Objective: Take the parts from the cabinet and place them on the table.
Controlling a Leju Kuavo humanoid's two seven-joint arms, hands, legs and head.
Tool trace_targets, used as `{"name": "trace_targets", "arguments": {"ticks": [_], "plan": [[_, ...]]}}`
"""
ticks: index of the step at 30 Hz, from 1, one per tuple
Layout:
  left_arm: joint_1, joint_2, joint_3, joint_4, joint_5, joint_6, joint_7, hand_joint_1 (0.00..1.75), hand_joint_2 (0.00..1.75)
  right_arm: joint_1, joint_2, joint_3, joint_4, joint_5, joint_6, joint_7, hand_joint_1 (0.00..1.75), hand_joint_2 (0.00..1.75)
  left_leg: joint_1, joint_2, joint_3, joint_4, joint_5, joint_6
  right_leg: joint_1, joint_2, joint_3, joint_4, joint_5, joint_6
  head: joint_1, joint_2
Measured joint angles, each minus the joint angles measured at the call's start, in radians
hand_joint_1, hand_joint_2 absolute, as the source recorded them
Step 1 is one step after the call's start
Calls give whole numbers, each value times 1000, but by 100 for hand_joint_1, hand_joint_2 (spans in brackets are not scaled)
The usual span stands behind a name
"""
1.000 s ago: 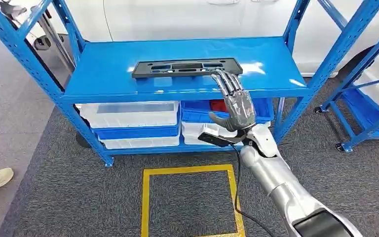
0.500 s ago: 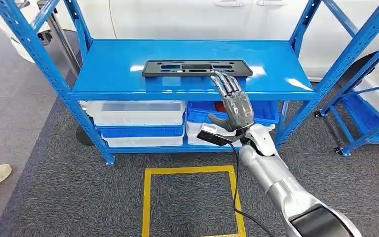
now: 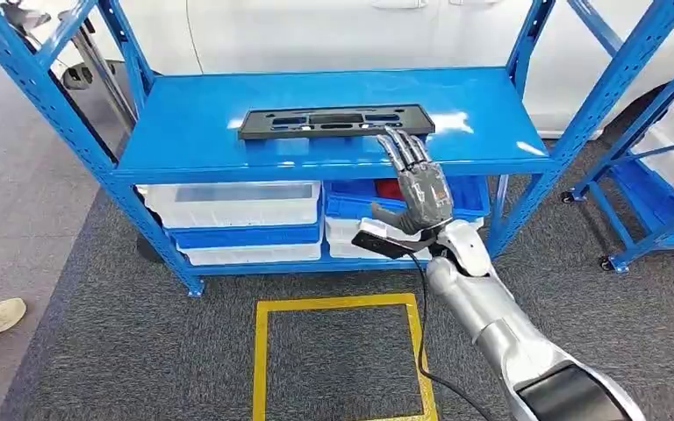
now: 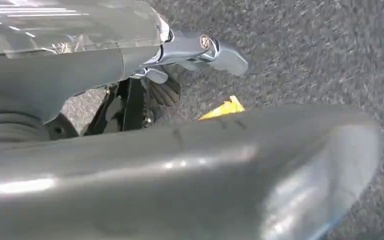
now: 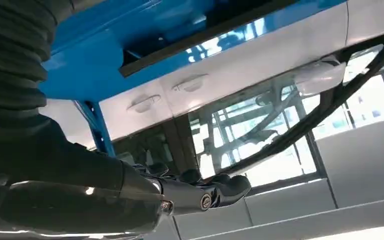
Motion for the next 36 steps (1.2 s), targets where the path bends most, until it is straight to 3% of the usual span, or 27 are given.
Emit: {"name": "trace_targets", "arguments": {"ticks": [2,3,4,8,9,11,12,13,14,15,17,18,21,23,24,25,27,28,29,30,32,33,34,36], "plan": [[-1,1,1,0,0,0,4,0,0,3,2,-15,-8,-89,46,-21,0,0,4,2,92,-186,78,3,-1,1,3,9,-8,10,0,0],[-3,1,2,0,0,0,7,0,0,6,2,-31,-17,-132,63,-30,0,0,-2,1,108,-208,58,10,7,1,-3,15,-12,18,0,0],[-3,1,4,0,0,0,9,0,0,7,2,-45,-22,-156,74,-34,0,0,-3,-1,101,-207,61,22,6,1,-6,15,-10,22,0,0],[0,0,7,0,2,1,12,0,0,14,2,-67,-37,-169,80,-42,0,0,0,0,105,-218,67,47,-1,2,-7,24,-21,45,0,0],[-1,0,8,0,1,1,12,0,0,14,2,-75,-41,-170,80,-42,0,0,0,1,105,-219,67,51,-1,2,-28,67,-51,49,0,0],[-3,0,8,0,1,1,12,0,0,18,3,-77,-44,-171,80,-43,0,0,-1,1,104,-218,66,56,-3,2,-102,222,-124,54,0,0],[-4,0,9,0,1,1,12,0,0,24,3,-79,-44,-171,80,-44,0,0,-1,1,104,-218,65,57,-3,2,-136,288,-145,56,0,0],[-3,0,9,0,1,1,12,0,0,31,3,-81,-44,-171,80,-44,0,0,-2,0,104,-217,65,58,-3,2,-157,323,-146,56,0,0],[-2,0,10,0,1,1,12,0,0,34,3,-82,-44,-171,81,-44,0,0,-2,-1,105,-217,64,58,-3,2,-153,308,-123,55,0,0],[-2,0,10,0,1,1,13,0,0,34,3,-82,-45,-171,80,-44,0,0,-2,-2,106,-216,63,57,-2,2,-126,245,-79,52,0,0],[-3,-2,10,0,1,0,13,0,0,31,3,-85,-47,-171,81,-44,0,0,-2,-2,111,-215,60,52,0,2,-44,72,8,40,0,0],[-4,-3,10,0,1,-3,13,0,0,30,3,-86,-49,-170,85,-40,0,0,-7,-2,110,-213,58,48,4,3,-25,28,4,35,0,0],[-2,-3,9,0,1,-13,5,0,0,118,-2,-100,-143,-153,105,-27,0,0,-4,-3,112,-218,57,33,13,2,-19,16,-2,24,0,0],[1,-2,9,0,1,-14,3,0,0,159,-2,-102,-182,-148,112,-26,0,0,-6,-2,110,-214,46,21,-1,1,-14,2,7,9,0,0],[0,-2,9,0,1,-15,2,0,0,168,-3,-103,-198,-146,112,-26,0,0,-7,-1,100,-187,26,16,-1,5,-13,-1,8,7,0,0],[-1,-2,9,1,1,-16,2,0,0,174,-4,-105,-211,-146,114,-25,0,0,-4,-1,71,-123,-13,14,-1,4,-13,-1,7,-1,0,0],[0,-2,9,1,-3,-18,1,0,0,187,-4,-108,-221,-140,116,-24,0,0,-2,-1,-6,42,-83,9,2,5,-12,-1,5,-4,0,0],[1,-2,9,1,-3,-18,1,0,0,195,-4,-110,-224,-139,116,-23,0,0,-2,-1,-27,84,-88,7,2,5,-11,0,5,-4,0,0],[0,-2,9,1,-3,-19,1,0,0,204,-4,-111,-228,-137,115,-21,0,0,-2,-1,-26,79,-72,6,2,5,-10,1,4,-4,0,0],[1,-2,9,1,-3,-19,0,0,0,207,-4,-113,-232,-137,113,-20,0,0,-1,-1,-4,29,-37,7,2,6,-9,2,3,-2,0,0],[0,-1,9,1,0,-19,0,0,0,208,-4,-120,-243,-137,113,-20,0,0,-1,0,81,-142,48,14,1,7,-7,7,-1,4,0,0],[-2,-1,9,1,0,-19,0,0,0,208,-4,-123,-247,-137,113,-20,0,0,-2,2,109,-205,52,20,2,7,-7,11,-4,9,0,0],[-4,-1,9,0,0,-19,0,0,0,209,-5,-126,-253,-137,113,-19,0,0,-7,1,116,-214,49,25,9,7,-11,17,-6,14,0,0],[-2,-1,9,1,0,-20,0,0,0,213,-5,-126,-259,-137,113,-18,0,0,-7,-1,114,-211,51,33,6,7,-9,12,-3,25,0,0]]}}
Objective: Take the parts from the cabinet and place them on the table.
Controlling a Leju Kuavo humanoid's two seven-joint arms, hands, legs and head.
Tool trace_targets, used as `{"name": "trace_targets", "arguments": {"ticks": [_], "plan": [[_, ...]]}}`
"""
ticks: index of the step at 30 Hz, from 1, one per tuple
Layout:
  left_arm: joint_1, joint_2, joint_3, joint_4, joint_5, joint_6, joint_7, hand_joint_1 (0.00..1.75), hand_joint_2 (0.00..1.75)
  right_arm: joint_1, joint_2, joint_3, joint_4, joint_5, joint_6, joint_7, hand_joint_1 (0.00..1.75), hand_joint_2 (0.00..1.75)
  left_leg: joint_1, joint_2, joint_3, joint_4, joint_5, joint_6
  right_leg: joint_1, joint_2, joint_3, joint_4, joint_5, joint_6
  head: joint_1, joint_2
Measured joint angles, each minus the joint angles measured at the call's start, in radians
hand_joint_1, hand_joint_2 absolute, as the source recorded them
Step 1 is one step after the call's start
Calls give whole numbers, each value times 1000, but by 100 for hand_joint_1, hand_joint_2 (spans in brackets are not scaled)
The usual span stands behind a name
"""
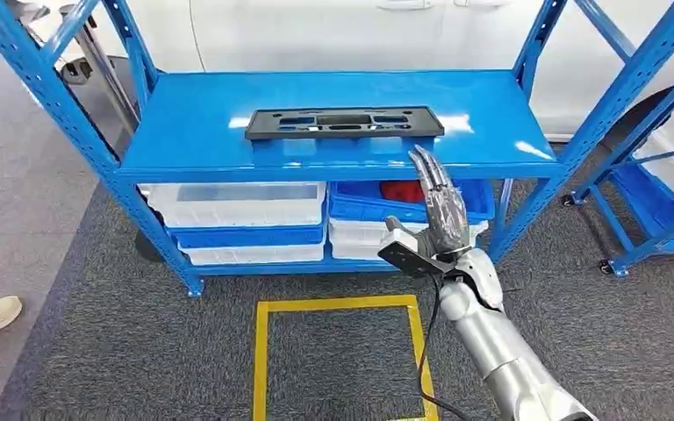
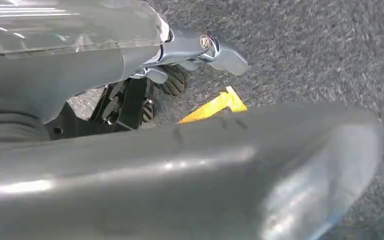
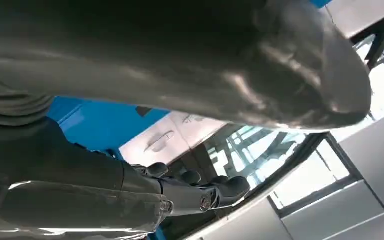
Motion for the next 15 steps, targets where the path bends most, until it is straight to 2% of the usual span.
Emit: {"name": "trace_targets", "arguments": {"ticks": [1,2,3,4,6,7,8,9,11,12,13,15], "plan": [[1,0,0,0,0,0,0,0,0,2,0,0,-2,0,0,-1,0,0,-3,0,0,0,1,6,0,0,1,-2,1,5,0,0],[0,-1,0,0,0,0,0,0,0,3,0,-1,-5,0,0,0,0,0,3,1,4,-11,8,15,0,1,-1,2,-3,13,0,0],[-1,-2,0,0,1,0,0,0,0,5,-1,-2,-10,0,-1,-1,0,0,4,2,6,-14,11,20,-4,0,-6,21,-19,17,0,0],[-2,-2,0,0,0,0,0,0,0,5,-2,-3,-13,0,-1,-2,0,0,5,3,5,-14,11,25,-4,0,-30,75,-56,21,0,0],[-2,-2,0,0,0,0,0,0,0,11,-5,-6,-16,-3,-1,-2,0,0,3,3,4,-14,11,26,-8,-1,-103,230,-130,27,0,0],[-1,-2,0,0,0,0,0,0,0,18,-5,-7,-16,-3,-1,-2,0,0,3,3,3,-14,11,26,-8,-1,-135,296,-149,29,0,0],[0,-2,0,0,0,0,0,0,0,25,-5,-7,-16,-3,-1,-2,0,0,3,3,4,-14,11,26,-8,-1,-145,314,-142,30,0,0],[0,-2,0,0,0,0,0,0,0,30,-5,-8,-17,-6,0,-3,0,0,3,2,4,-13,11,25,-8,-1,-131,281,-113,29,0,0],[0,-4,0,0,0,0,0,0,0,33,-5,-10,-29,-16,0,-10,0,0,3,2,6,-10,8,22,-8,-1,-50,115,-26,21,0,0],[-1,-5,0,0,0,0,0,0,0,35,-5,-11,-41,-26,-1,-21,0,0,3,2,7,-9,6,19,-7,-1,-5,27,6,14,0,0],[-1,-6,0,0,0,0,0,0,0,40,-5,-13,-52,-40,-6,-39,0,0,-4,1,3,-4,3,13,1,0,4,2,-8,10,0,0],[-1,-6,0,0,0,1,0,0,0,73,-5,-14,-95,-66,-22,-77,0,0,-1,0,4,-8,5,3,4,-1,2,1,-5,2,0,0]]}}
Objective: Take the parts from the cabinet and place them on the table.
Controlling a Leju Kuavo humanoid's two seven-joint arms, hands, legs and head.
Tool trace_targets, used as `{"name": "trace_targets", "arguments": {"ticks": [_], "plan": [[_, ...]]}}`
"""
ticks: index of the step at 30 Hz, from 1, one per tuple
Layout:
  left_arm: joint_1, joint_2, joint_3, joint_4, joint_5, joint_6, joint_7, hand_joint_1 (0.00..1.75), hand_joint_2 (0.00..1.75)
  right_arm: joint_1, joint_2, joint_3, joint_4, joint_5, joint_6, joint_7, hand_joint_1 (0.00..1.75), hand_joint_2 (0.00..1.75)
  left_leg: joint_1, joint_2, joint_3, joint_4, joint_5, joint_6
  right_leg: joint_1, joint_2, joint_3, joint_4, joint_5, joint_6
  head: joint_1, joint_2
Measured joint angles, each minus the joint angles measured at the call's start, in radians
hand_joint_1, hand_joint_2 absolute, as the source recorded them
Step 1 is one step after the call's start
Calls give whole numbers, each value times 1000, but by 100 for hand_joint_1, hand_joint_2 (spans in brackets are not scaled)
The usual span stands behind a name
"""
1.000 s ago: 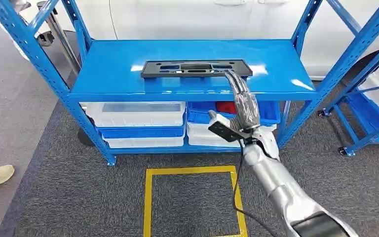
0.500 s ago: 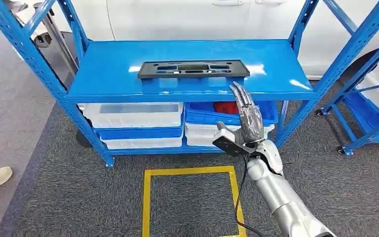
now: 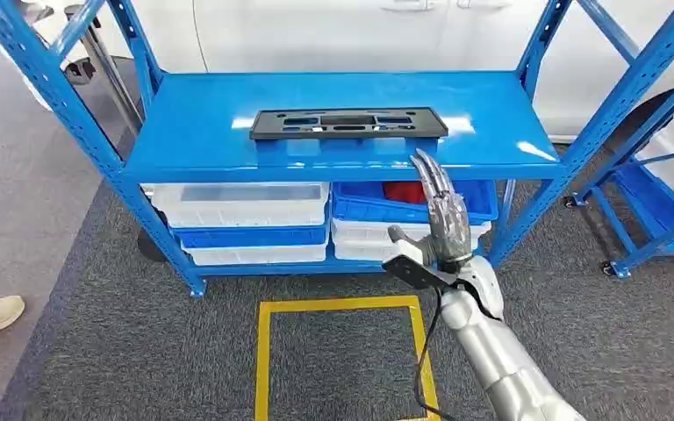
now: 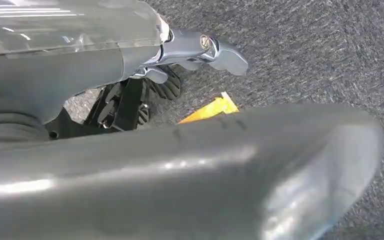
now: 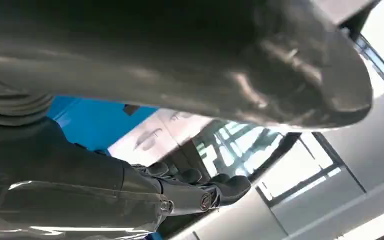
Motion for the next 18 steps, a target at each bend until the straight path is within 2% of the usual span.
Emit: {"name": "trace_targets", "arguments": {"ticks": [1,2,3,4,6,7,8,9,10,12,13,14,16,17,18], "plan": [[1,0,0,0,0,0,0,0,0,16,0,0,-19,-5,-3,-6,0,0,2,0,3,-5,2,-6,2,0,0,1,0,-6,0,0],[1,0,0,0,0,0,0,0,0,25,0,0,-37,-7,-4,-8,0,0,-3,0,4,-5,-1,-13,-7,1,3,-8,5,-14,0,0],[1,0,0,0,0,0,0,0,0,32,0,0,-52,-8,-5,-8,0,0,1,1,0,9,-13,-17,-10,-2,7,-14,8,-20,0,0],[0,0,0,0,0,0,-1,0,0,34,0,0,-64,-9,-6,-9,0,0,0,1,-17,49,-44,-19,-11,-2,7,-14,7,-28,0,0],[0,-1,0,0,-1,0,0,0,0,44,0,0,-78,-10,-8,-9,0,0,4,1,-91,212,-126,-24,-8,-2,7,-14,6,-32,0,0],[1,-1,0,0,-2,0,0,0,0,51,0,0,-82,-10,-8,-9,0,0,5,1,-128,291,-152,-27,-7,-2,7,-13,6,-32,0,0],[2,-1,0,0,-2,0,0,0,0,57,0,0,-83,-9,-8,-8,0,0,5,1,-142,320,-151,-29,-6,-2,7,-13,6,-33,0,0],[2,-1,0,0,-2,1,0,0,0,61,0,0,-87,-9,-9,-8,0,0,5,1,-135,303,-130,-28,-5,-2,8,-13,6,-32,0,0],[2,-1,0,0,-1,1,0,0,0,63,0,0,-92,-9,-9,-8,0,0,5,1,-104,235,-87,-26,-5,-1,8,-11,5,-32,0,0],[1,0,0,0,0,1,0,0,0,63,0,0,-100,-10,-9,-8,0,0,5,2,-14,53,-1,-17,-5,0,10,-6,1,-26,0,0],[0,0,0,0,0,1,0,0,0,63,0,0,-102,-9,-9,-8,0,0,3,3,3,13,-10,-12,-1,0,8,-3,-1,-23,0,0],[-2,0,0,0,0,1,0,0,0,64,0,-1,-104,-9,-10,-8,0,0,0,2,7,1,-11,-9,2,1,4,2,-2,-18,0,0],[0,0,0,0,-1,1,0,0,0,65,0,-1,-106,-11,-10,-10,0,0,-3,1,3,6,-8,-1,-2,1,3,-3,3,-5,0,0],[0,0,0,0,-1,1,-1,0,0,66,0,-1,-109,-29,-15,-30,0,0,0,0,4,0,-4,6,1,1,4,-4,4,2,0,0],[-1,-2,0,0,0,1,-1,0,0,74,0,-2,-120,-45,-20,-47,0,0,5,2,9,-9,3,14,-3,1,3,3,-3,8,0,0]]}}
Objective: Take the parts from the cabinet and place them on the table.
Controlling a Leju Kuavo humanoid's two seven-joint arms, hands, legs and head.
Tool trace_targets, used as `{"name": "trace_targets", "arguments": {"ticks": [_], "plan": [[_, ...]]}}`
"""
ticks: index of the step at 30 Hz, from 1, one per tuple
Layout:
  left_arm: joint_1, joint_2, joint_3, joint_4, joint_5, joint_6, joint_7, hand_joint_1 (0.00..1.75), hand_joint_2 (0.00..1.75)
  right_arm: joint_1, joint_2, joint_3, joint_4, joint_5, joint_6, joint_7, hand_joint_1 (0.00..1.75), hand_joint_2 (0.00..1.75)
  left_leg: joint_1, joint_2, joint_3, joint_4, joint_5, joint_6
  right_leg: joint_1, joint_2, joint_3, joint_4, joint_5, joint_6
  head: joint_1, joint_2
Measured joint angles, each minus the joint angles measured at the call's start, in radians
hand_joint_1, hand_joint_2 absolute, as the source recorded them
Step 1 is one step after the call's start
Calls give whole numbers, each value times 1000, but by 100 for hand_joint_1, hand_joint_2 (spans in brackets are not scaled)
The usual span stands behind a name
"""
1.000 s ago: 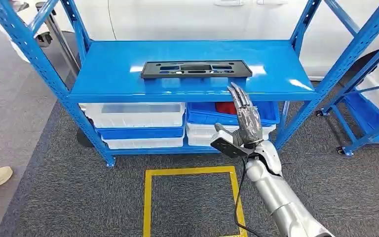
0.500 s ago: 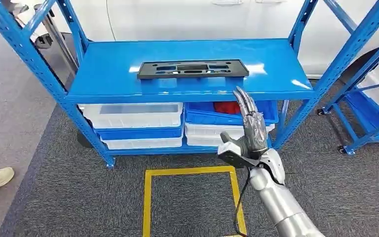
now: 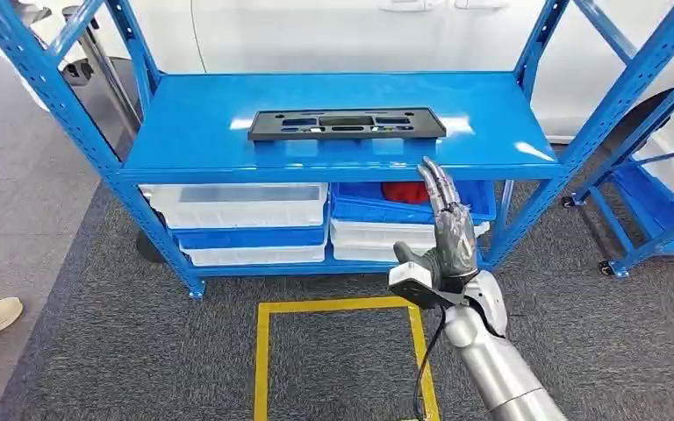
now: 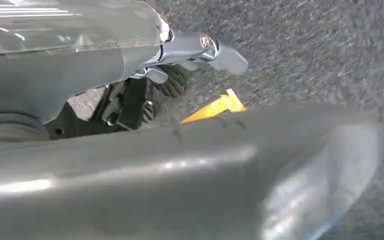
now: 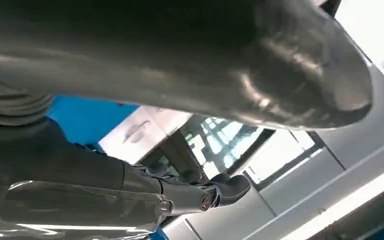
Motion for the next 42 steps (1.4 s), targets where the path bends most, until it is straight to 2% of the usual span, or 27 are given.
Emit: {"name": "trace_targets", "arguments": {"ticks": [2,4,5,6,7,9,10,14,16,17,19,20,21,22,25,26,29,31,32,34,35,36,37,38,40,41,42], "plan": [[-1,-1,0,0,0,0,-2,0,0,25,0,0,-47,-33,-16,-39,0,0,0,0,1,-1,0,8,-2,-1,-29,69,-51,6,0,0],[0,-1,0,0,0,1,-3,0,0,68,0,0,-95,-54,-29,-53,0,0,-1,-1,0,-1,0,9,-5,-1,-116,250,-134,12,0,0],[1,-1,1,0,0,2,-3,0,0,92,0,0,-118,-63,-32,-56,0,0,-1,-1,0,0,0,9,-8,-1,-142,300,-145,14,0,0],[2,-1,1,0,0,3,-3,0,0,116,2,0,-148,-76,-35,-63,0,0,-1,-2,1,0,-1,8,-10,-1,-146,304,-132,15,0,0],[3,-1,2,0,0,3,-3,0,0,134,2,1,-180,-88,-38,-71,0,0,-1,-2,1,1,-3,7,-11,-2,-128,263,-101,15,0,0],[3,-3,2,0,0,3,-3,0,0,165,5,2,-249,-115,-49,-98,0,0,0,-3,5,4,-7,1,-14,-3,-38,86,-12,11,0,0],[2,-3,3,0,0,3,-2,0,0,178,5,4,-289,-132,-50,-116,0,0,-1,-3,6,7,-11,-4,-14,-3,0,9,1,8,0,0],[-1,-3,5,0,0,6,3,0,0,232,5,19,-386,-164,-46,-154,0,0,-4,-3,8,2,-14,-28,-1,0,1,2,-5,-14,0,0],[-2,-3,8,0,0,7,3,0,0,235,7,24,-411,-170,-40,-154,0,0,-1,-2,5,21,-30,-39,-10,-1,8,-12,3,-29,0,0],[-4,-3,10,0,0,7,3,0,0,235,7,28,-422,-173,-34,-153,0,0,-1,-2,-20,75,-68,-41,-10,-2,9,-12,1,-36,0,0],[-3,-4,11,0,-1,7,4,0,0,237,7,35,-426,-178,-25,-152,0,0,0,-1,-94,233,-144,-44,-6,-3,9,-11,-1,-41,0,0],[-2,-4,12,0,-2,7,4,0,0,238,7,38,-426,-181,-23,-152,0,0,0,-1,-126,300,-163,-46,-4,-3,8,-10,-1,-41,0,0],[-2,-4,13,0,-2,8,4,0,0,238,8,39,-426,-185,-20,-152,0,0,0,-1,-138,322,-158,-47,-3,-3,9,-9,-2,-42,0,0],[-2,-4,15,0,-2,8,4,0,0,238,9,39,-426,-188,-16,-152,0,0,0,-1,-126,293,-129,-45,-2,-2,11,-8,-3,-43,0,0],[-3,-3,24,0,0,7,2,0,0,239,10,40,-427,-194,-14,-155,0,0,-1,-1,-7,48,-6,-29,-1,-1,18,-3,-10,-36,0,0],[-4,-3,25,0,0,7,2,0,0,239,10,40,-427,-195,-15,-155,0,0,-7,0,6,14,-23,-25,7,-1,16,2,-14,-30,0,0],[-2,-3,26,0,-2,6,0,0,0,241,11,40,-426,-197,-20,-156,0,0,-11,-2,3,15,-17,-14,1,-1,16,-5,-8,-15,0,0],[-2,-5,26,0,1,6,-2,0,0,241,10,40,-427,-198,-23,-156,0,0,0,1,11,-2,-6,-2,-1,-1,16,6,-18,-3,0,0],[-2,-4,26,0,0,6,-2,0,0,241,10,40,-427,-199,-25,-156,0,0,0,1,11,-3,-5,3,1,-2,-2,44,-47,2,0,0],[-3,-4,26,0,0,5,-3,0,0,247,11,40,-427,-199,-28,-156,0,0,-1,2,10,-3,-6,6,-3,-2,-75,196,-125,9,0,0],[-3,-4,26,0,0,5,-3,0,0,253,11,40,-427,-199,-29,-156,0,0,-2,2,9,-2,-7,6,-5,-2,-111,270,-150,12,0,0],[-2,-4,26,0,0,3,-3,0,0,258,11,40,-427,-199,-30,-156,0,0,-2,2,9,-1,-7,7,-7,-2,-130,305,-152,14,0,0],[-1,-4,26,0,0,2,-4,0,0,264,11,40,-427,-199,-32,-156,0,0,-1,1,10,-1,-8,6,-10,-2,-123,286,-127,15,0,0],[0,-5,26,0,0,2,-4,0,0,268,11,40,-427,-199,-32,-156,0,0,-1,0,12,0,-9,4,-11,-3,-94,223,-85,14,0,0],[0,-6,26,0,0,2,-4,0,0,271,11,40,-427,-198,-32,-156,0,0,-1,-1,17,2,-14,-3,-12,-3,-3,38,2,7,0,0],[-1,-7,26,0,0,1,-4,0,0,271,11,40,-427,-198,-32,-156,0,0,-5,0,16,4,-17,-8,-8,-3,15,1,-13,2,0,0],[-2,-7,26,0,0,1,-5,0,0,274,11,40,-429,-197,-32,-156,0,0,-8,-1,13,6,-18,-13,-4,-1,11,-3,-6,-3,0,0]]}}
